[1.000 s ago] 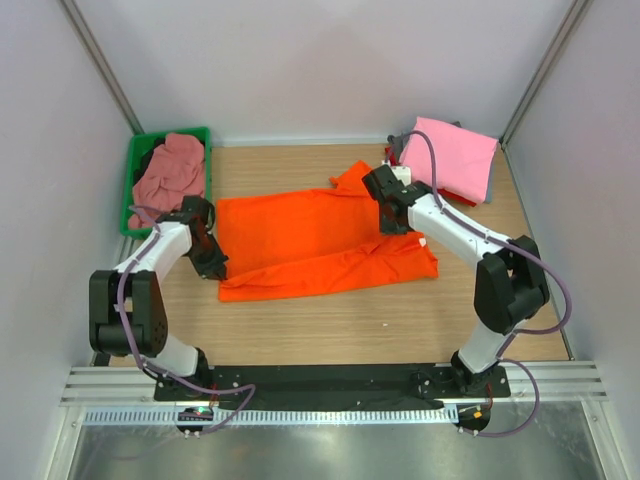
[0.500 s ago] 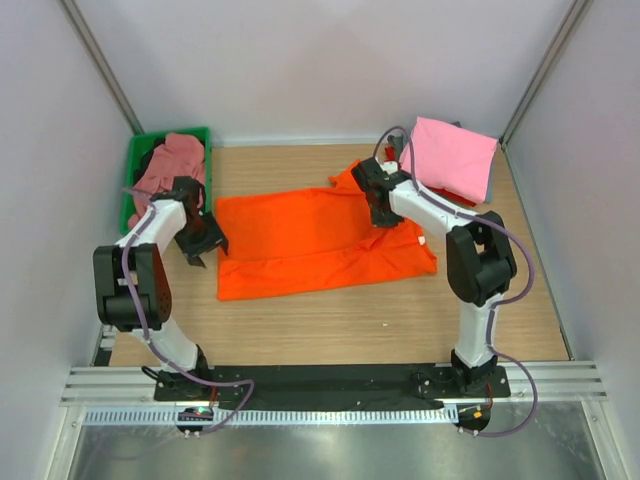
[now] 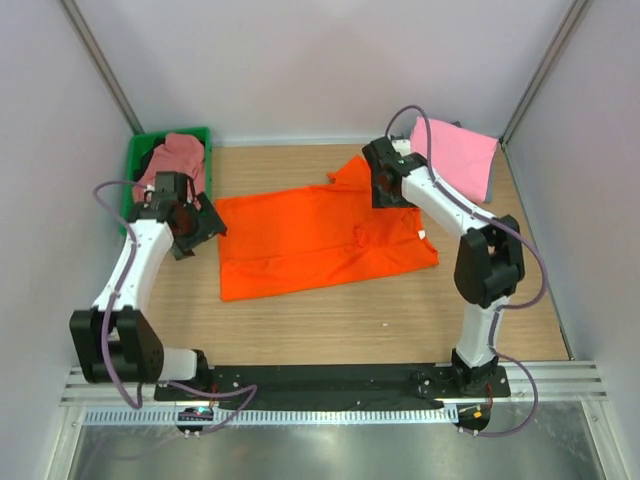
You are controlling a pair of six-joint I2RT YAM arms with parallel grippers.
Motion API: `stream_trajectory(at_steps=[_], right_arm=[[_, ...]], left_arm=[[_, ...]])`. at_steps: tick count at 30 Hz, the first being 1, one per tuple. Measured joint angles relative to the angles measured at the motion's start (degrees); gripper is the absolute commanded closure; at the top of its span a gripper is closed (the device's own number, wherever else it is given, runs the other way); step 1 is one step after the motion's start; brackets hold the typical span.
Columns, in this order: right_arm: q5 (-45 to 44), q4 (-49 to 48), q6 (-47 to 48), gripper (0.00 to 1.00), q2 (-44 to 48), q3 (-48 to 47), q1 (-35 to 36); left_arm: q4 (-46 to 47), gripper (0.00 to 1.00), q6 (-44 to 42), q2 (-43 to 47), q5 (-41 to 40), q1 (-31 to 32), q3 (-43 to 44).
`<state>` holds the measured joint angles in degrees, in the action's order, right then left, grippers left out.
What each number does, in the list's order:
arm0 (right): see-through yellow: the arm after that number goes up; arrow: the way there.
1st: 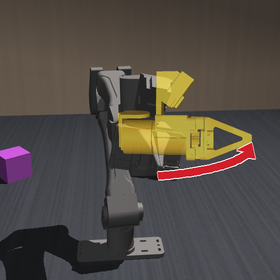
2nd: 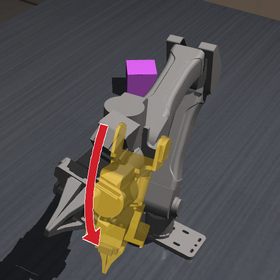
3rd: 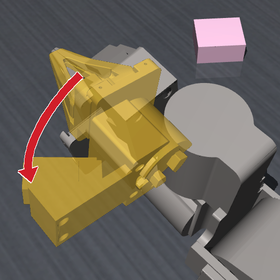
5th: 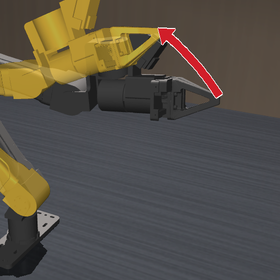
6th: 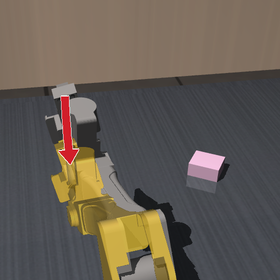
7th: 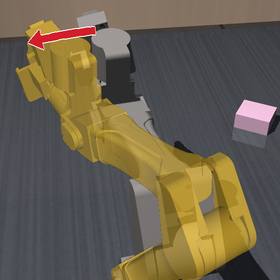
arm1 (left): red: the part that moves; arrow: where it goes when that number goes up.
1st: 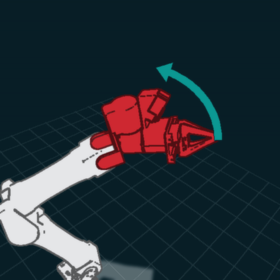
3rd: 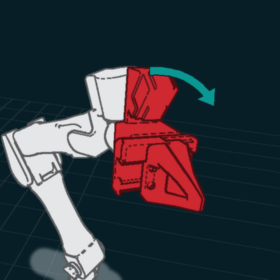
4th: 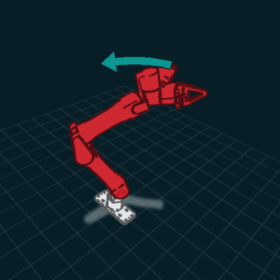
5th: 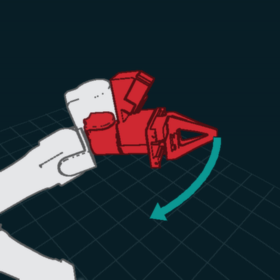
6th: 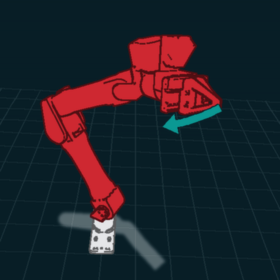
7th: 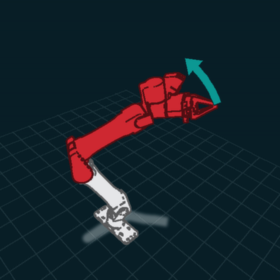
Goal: Fold and stack the t-shirts
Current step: Fold the tshirt
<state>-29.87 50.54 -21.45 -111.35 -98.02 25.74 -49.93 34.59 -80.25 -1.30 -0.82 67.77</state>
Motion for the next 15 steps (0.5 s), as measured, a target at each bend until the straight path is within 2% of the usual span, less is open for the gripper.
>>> stream_trajectory(at_steps=[3,7,11,15], right_arm=[[1.95,-2.12,-1.51,0.25,8.17,10.25,-0.24],[10.60,-8.15,-3.61,0.26,18.32,25.66,-0.90],[18.67,-14.67,-5.14,0.27,19.21,34.69,-1.29],[22.60,-18.80,-5.92,0.28,17.57,40.44,-1.29]], left_arm=[[3.74,0.14,1.53,6.01,1.92,2.54,-6.21],[9.20,0.15,4.13,6.47,5.03,6.51,-13.75],[14.36,0.17,6.14,3.50,6.93,11.06,-17.81],[19.56,0.18,7.54,0.52,7.48,13.51,-19.54]])
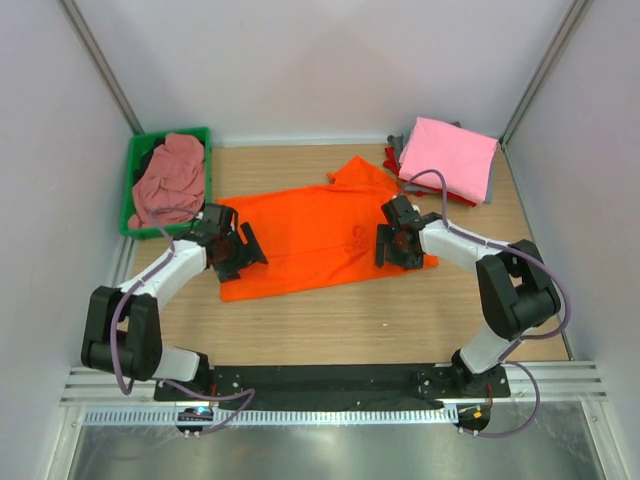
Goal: Fold and stack the t-shirts
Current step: Fold the tshirt
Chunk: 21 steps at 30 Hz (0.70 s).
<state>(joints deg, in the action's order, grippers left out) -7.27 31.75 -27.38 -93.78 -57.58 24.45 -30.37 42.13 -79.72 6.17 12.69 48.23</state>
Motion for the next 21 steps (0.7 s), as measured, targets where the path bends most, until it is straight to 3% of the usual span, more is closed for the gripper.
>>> stream_trajectory(at_steps=[12,21], right_arm=[[0.39,-11.50,-2.32,0.35,2.49,8.59,-0.17],[4.94,-13.33,-11.58,0.34,18.67,23.21,1.57]], left_arm=[[6.27,0.20,2.03,-4.02,-1.18,0.70,-4.72],[5.46,0.20,2.97,-1.07,-3.30,0.94,-6.99]])
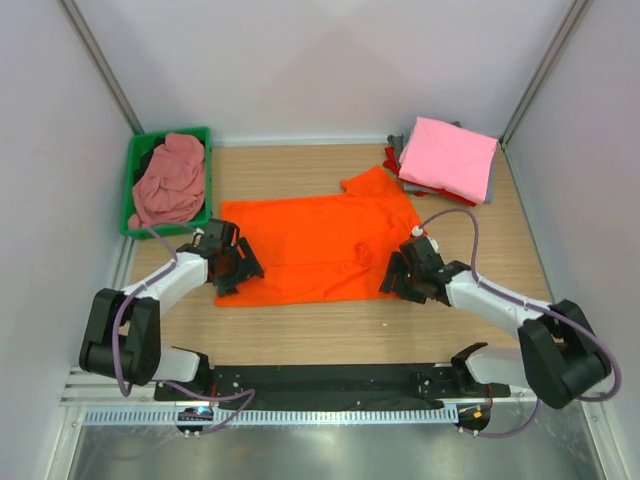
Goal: Fold and stack the t-shirts
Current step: Fold the tshirt
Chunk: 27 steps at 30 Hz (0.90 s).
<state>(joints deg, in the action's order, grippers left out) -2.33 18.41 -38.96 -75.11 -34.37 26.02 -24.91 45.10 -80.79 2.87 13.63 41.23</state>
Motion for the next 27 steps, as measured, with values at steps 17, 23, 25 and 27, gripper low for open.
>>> stream_trajectory(at_steps=[17,23,25,27], right_arm=[[-9.20,30.75,-25.46,0.21,29.99,-0.09,28.89],[-15.32,30.75,-15.67,0.21,19.39,-15.30,22.84],[-12.41,26.60,-10.25,0.21,13.31,-18.97,14.56],[-11.30,23.06,-4.85,0.21,6.05,-22.14,7.85]], left_arm=[[-28.04,0.07,9.73,31.78,-4.33,14.91,0.04],[-32.33,0.00,0.42,32.83,-14.64,14.91,16.76],[-32.13,0.00,-2.93,33.07,-17.68,14.88,17.90],[-32.24,0.00,-5.88,33.40,-20.28,14.88,17.49]])
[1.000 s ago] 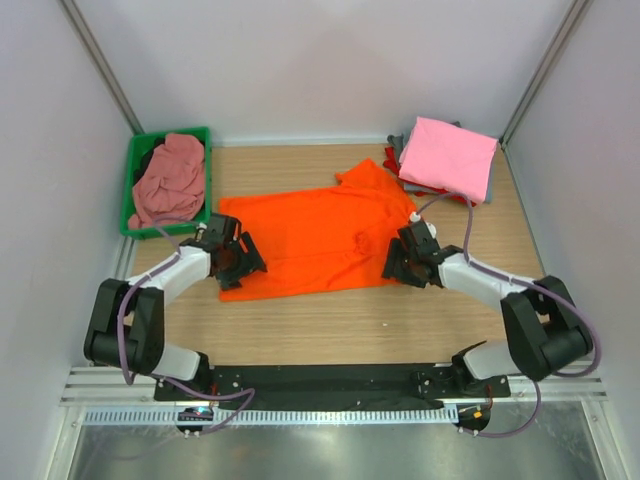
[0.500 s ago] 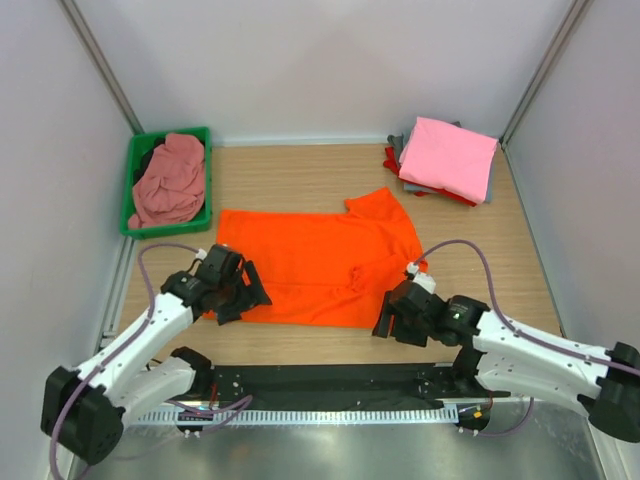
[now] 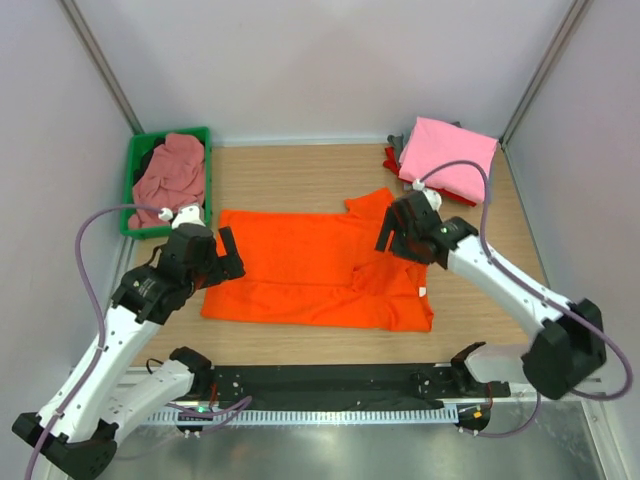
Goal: Fold and stack the t-shirts
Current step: Fold the tshirt
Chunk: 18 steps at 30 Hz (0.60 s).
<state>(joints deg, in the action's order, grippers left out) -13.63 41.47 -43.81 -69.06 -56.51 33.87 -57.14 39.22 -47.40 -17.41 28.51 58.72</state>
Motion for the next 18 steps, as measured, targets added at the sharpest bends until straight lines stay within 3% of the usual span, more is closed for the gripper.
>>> stream_trajectory(at_steps=[2,9,18], right_arm=[[0.31,-1.53,4.02,0.23,-6.05,-3.87,-3.80],[-1.99,-4.09,15.39,0.34,-33.03,-31.47,-9.62],[-5.18,-3.63,20.11,0.42,-56.50,-50.03,-13.33]], left_arm=[[0.66,0.00,-2.38,0.46,-1.88,-0.02,-1.46],[2.93,0.00,-7.17,1.53,-4.11,-0.13,-5.92],[5.14,0.00,-8.66,3.58,-4.02,-0.13,-6.58]])
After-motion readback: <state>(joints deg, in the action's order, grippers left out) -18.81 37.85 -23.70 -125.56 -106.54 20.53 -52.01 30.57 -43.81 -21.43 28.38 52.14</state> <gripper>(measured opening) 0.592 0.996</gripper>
